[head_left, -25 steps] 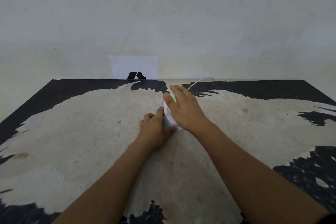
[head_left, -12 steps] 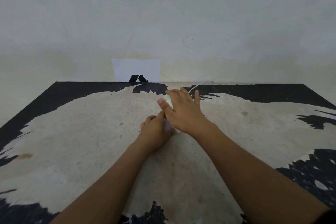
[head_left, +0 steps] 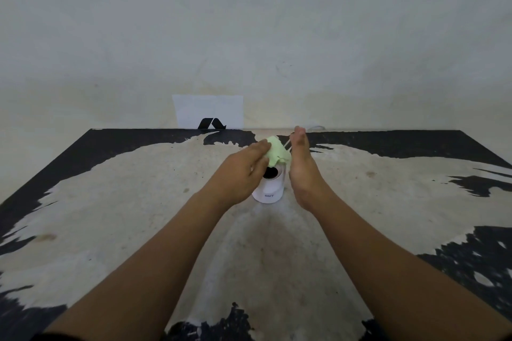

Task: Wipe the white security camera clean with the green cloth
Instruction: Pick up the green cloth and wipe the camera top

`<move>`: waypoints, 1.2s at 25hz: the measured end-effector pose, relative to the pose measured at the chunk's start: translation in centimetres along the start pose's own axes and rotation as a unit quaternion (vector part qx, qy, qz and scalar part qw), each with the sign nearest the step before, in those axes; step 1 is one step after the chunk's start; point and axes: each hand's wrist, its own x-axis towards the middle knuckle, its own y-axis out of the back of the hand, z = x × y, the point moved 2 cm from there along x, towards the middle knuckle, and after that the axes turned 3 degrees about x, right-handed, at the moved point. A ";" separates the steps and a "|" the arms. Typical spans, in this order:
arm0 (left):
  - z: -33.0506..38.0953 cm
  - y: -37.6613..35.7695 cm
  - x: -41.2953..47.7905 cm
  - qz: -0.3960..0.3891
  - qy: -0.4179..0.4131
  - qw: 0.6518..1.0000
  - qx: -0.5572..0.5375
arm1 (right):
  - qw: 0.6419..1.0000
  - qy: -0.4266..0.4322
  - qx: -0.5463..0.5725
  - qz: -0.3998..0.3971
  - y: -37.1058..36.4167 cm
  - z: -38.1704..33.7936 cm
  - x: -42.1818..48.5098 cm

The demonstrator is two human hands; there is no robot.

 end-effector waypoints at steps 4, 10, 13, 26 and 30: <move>-1.3 -1.1 -1.6 -0.001 0.086 0.995 -0.044 | 0.999 -0.008 -0.022 -0.035 0.2 3.0 -1.3; -1.3 -3.5 -4.3 0.031 0.097 0.994 -0.041 | 0.997 -0.038 -0.027 -0.063 0.5 3.2 -1.4; 0.1 -2.8 -4.2 0.063 0.089 0.987 -0.116 | 0.996 -0.040 -0.023 -0.069 0.6 3.0 -1.4; -0.1 -3.0 -3.6 0.006 0.227 0.963 -0.145 | 0.996 -0.035 -0.056 -0.055 0.4 3.6 -1.0; 0.6 -2.1 -3.3 0.080 0.246 0.922 -0.289 | 0.996 -0.030 -0.058 -0.064 0.7 3.5 -1.1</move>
